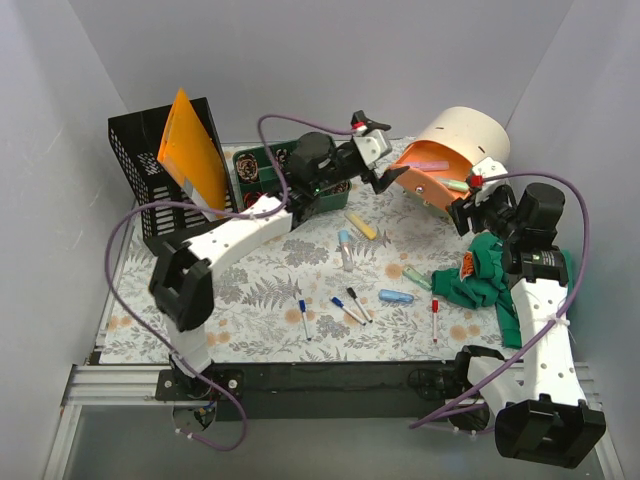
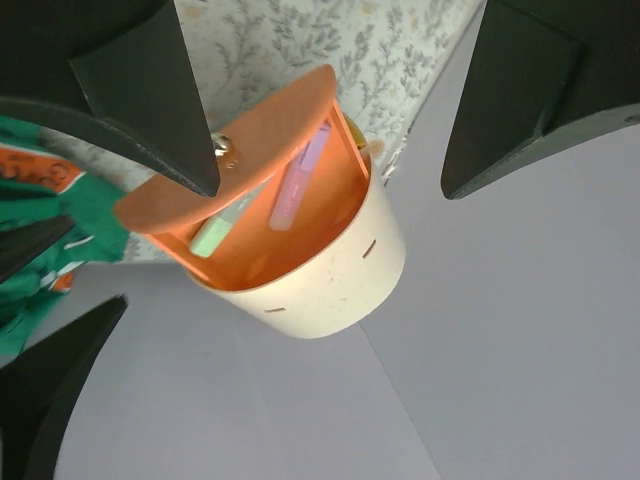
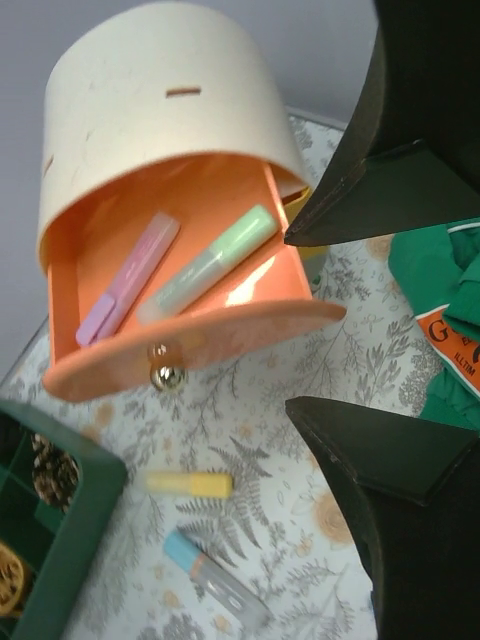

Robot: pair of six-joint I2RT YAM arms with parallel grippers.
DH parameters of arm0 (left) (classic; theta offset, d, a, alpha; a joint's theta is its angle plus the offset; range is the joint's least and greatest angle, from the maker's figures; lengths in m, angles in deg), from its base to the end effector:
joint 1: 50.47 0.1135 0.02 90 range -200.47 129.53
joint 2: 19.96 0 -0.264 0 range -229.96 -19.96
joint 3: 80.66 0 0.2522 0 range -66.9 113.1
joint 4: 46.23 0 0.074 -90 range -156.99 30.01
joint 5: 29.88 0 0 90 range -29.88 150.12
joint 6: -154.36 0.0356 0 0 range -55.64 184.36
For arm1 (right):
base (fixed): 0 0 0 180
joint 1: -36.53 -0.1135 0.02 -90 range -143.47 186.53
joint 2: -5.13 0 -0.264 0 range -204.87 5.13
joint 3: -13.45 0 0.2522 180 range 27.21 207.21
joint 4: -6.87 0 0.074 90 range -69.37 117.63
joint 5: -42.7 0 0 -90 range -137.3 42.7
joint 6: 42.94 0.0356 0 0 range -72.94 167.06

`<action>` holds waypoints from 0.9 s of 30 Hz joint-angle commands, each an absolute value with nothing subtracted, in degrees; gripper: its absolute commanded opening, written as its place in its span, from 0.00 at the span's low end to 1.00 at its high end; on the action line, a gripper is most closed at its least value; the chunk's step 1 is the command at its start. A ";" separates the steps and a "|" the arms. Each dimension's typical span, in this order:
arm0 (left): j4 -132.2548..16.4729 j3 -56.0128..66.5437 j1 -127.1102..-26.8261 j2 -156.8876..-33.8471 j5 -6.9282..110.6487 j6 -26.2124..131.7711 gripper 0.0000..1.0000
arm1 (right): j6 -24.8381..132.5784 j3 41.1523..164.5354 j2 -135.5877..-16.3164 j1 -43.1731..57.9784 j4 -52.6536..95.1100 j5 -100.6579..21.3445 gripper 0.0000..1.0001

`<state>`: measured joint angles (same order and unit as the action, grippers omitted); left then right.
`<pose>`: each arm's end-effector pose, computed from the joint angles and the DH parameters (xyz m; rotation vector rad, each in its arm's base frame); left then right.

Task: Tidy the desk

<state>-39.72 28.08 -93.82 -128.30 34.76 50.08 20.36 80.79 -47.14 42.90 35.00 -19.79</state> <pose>0.3245 -0.3273 0.3786 0.7546 1.3736 -1.1256 0.2054 -0.0064 0.3640 -0.6402 1.6530 0.0148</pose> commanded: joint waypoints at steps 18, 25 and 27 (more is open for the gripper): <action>-56.91 -24.01 -93.71 -76.04 59.42 23.58 0.98 | 2.39 78.27 -55.32 19.50 56.68 -17.05 0.74; -59.64 -24.10 -93.71 -72.26 66.18 25.24 0.98 | 13.82 85.98 -71.31 7.18 48.68 -38.29 0.73; -59.64 -24.89 -93.71 -70.77 68.19 26.21 0.98 | 18.54 88.81 -78.32 5.25 46.92 -41.31 0.73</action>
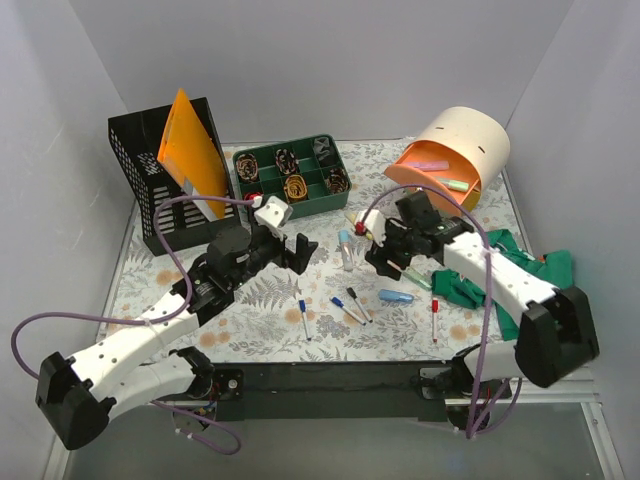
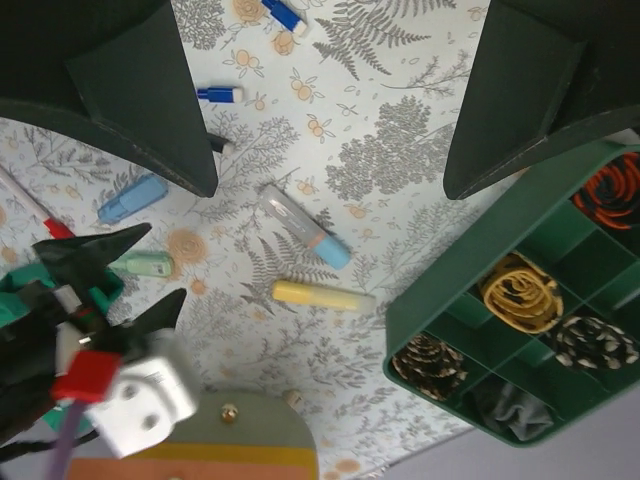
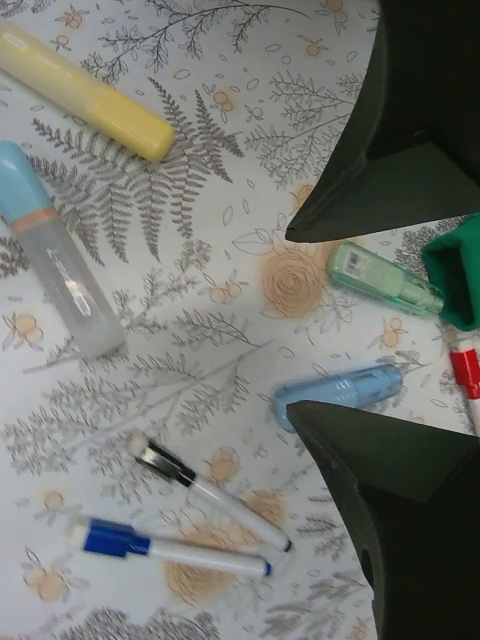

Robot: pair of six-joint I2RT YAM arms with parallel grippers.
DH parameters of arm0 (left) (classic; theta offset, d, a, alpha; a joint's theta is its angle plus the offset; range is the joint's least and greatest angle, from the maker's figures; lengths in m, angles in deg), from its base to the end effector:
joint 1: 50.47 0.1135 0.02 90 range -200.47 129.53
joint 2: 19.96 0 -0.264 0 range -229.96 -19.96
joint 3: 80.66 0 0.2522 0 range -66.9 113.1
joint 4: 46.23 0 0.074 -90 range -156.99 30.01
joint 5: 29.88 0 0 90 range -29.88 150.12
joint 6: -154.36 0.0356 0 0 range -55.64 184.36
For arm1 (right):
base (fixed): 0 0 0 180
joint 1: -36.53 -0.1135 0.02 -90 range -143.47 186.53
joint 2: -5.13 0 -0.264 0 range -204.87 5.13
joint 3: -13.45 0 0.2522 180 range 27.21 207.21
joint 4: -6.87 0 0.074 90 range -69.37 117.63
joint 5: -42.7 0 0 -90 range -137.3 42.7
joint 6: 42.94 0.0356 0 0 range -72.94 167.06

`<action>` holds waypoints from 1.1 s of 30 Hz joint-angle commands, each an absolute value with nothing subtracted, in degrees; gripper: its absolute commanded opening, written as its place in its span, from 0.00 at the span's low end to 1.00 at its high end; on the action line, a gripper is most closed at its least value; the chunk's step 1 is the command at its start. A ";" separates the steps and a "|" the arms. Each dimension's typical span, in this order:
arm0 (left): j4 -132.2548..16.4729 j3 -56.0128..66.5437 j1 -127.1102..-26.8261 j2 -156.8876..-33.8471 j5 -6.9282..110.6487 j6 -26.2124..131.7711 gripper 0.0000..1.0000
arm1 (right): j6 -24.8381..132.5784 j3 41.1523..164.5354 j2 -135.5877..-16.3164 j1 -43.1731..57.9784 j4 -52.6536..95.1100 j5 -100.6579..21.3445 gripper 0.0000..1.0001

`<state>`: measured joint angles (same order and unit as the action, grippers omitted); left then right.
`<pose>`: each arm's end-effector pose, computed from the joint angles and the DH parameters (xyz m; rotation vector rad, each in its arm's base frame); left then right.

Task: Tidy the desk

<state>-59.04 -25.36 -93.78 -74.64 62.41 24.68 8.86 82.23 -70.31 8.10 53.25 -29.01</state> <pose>0.1659 -0.1544 0.3085 0.0295 1.8977 -0.9863 0.2312 0.1379 0.2536 -1.4591 1.9794 0.3240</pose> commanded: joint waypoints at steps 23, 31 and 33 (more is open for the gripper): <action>-61.40 -25.42 -93.71 -71.20 67.86 28.68 0.98 | 27.89 111.41 -110.35 6.29 43.74 -48.36 0.65; -61.58 -25.33 -93.71 -71.73 67.51 29.03 0.98 | 27.81 110.80 -111.76 6.82 45.59 -44.14 0.53; -61.58 -25.42 -93.71 -71.82 67.33 29.03 0.98 | 27.72 110.27 -112.03 6.82 46.12 -43.52 0.47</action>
<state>-61.32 -25.41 -93.78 -71.84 67.83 28.20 27.42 109.29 -110.70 7.08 44.60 -46.70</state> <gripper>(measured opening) 0.982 0.531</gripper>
